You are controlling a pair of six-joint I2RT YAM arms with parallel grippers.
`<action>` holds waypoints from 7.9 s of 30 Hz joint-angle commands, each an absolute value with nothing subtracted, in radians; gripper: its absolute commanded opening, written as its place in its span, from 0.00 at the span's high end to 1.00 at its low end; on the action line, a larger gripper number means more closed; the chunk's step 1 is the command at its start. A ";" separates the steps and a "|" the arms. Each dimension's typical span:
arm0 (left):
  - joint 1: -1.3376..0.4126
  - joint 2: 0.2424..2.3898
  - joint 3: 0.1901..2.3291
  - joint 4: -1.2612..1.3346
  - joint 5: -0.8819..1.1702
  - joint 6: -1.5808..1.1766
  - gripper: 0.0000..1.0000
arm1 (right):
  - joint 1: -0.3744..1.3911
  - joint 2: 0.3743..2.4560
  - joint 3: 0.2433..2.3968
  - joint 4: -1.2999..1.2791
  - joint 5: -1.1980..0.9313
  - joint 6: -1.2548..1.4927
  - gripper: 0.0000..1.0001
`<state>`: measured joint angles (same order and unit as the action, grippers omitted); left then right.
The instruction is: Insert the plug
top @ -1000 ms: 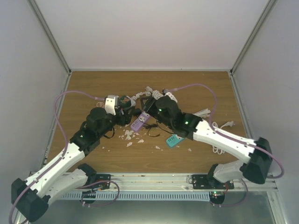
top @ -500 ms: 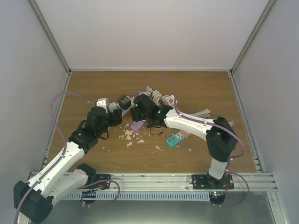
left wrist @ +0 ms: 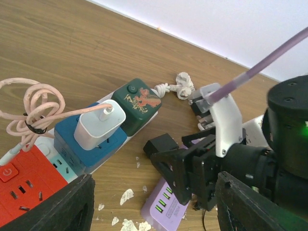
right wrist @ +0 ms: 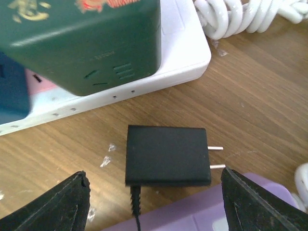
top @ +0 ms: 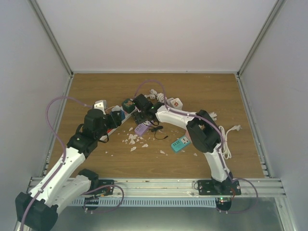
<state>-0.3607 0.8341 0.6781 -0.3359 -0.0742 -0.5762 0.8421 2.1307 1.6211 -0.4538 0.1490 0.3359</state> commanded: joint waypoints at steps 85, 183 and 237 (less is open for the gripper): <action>-0.661 0.976 0.525 0.494 -0.226 -0.353 0.61 | 0.933 1.609 1.228 -0.023 -0.190 1.544 0.53; -0.458 1.147 0.923 -0.344 0.379 -0.196 0.86 | 0.914 1.006 0.849 -0.131 0.047 0.163 0.12; -0.644 1.645 0.905 -0.077 -0.040 -0.032 0.89 | 0.849 0.797 0.693 -0.247 0.369 0.627 0.12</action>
<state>-0.6510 1.6203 0.9314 -0.1158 -0.0277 -0.0334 0.8570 0.8028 0.7010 -0.2413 0.3401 0.6113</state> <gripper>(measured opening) 0.263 0.883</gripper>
